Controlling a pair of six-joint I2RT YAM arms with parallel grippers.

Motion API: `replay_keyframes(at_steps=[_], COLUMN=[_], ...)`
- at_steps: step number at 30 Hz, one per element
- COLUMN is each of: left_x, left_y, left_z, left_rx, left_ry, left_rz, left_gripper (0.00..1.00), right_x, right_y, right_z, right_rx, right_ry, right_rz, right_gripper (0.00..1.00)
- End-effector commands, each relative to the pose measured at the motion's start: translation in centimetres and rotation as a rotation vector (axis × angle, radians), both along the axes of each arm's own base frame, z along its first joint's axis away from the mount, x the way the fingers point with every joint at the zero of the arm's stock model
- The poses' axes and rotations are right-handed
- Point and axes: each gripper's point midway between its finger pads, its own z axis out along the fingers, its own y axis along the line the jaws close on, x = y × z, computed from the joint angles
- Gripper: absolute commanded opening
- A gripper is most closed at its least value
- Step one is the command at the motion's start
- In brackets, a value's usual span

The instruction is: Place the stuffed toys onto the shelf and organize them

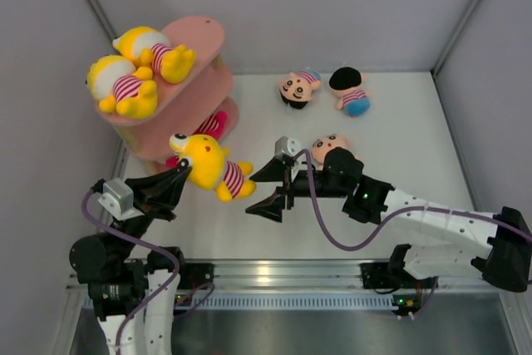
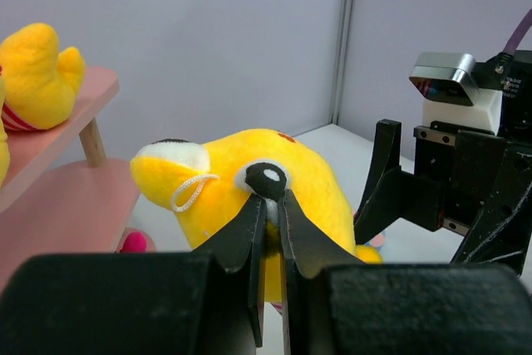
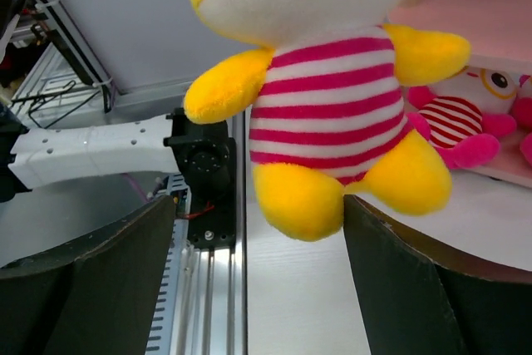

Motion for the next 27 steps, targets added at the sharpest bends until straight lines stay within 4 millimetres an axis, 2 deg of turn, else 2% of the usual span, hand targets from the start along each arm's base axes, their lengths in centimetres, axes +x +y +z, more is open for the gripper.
replay_keyframes(at_steps=[1,5,7,11,14,18,20,24,27], left_x=[-0.8,-1.1,-1.1,-1.9,-2.0,-1.8,-2.0,-2.0,-1.8], left_y=[-0.2,-0.3,-0.1,-0.2,-0.3,-0.2,-0.1,-0.2,-0.2], left_z=[3.2,3.7,4.3,5.6,5.8,5.5,5.7,5.5,5.3], left_rx=[-0.038,-0.056,-0.072,-0.1,-0.105,-0.109,-0.111,-0.106,-0.111], left_ry=[-0.08,-0.08,-0.096,-0.142,-0.152,-0.143,-0.152,-0.152,-0.145], left_rz=[-0.021,-0.03,-0.018,-0.031,-0.042,-0.038,-0.033,-0.038,-0.038], left_gripper=[0.06,0.06,0.06,0.06,0.06,0.06,0.06,0.06,0.06], right_x=[0.3,1.4,2.4,3.8,3.6,3.2,2.9,2.3,1.7], right_y=[1.2,2.1,2.2,2.3,2.4,2.4,2.2,2.1,2.5], right_z=[3.7,3.9,3.5,2.1,2.3,3.8,4.9,5.6,6.0], right_rx=[0.067,0.045,0.028,-0.02,0.0,0.049,0.061,0.063,0.089], right_ry=[-0.1,-0.087,-0.07,-0.036,-0.032,-0.04,-0.063,-0.088,-0.086], right_rz=[-0.03,-0.094,-0.143,-0.216,-0.206,-0.188,-0.175,-0.142,-0.102], right_gripper=[0.8,0.77,0.73,0.73,0.73,0.65,0.67,0.73,0.74])
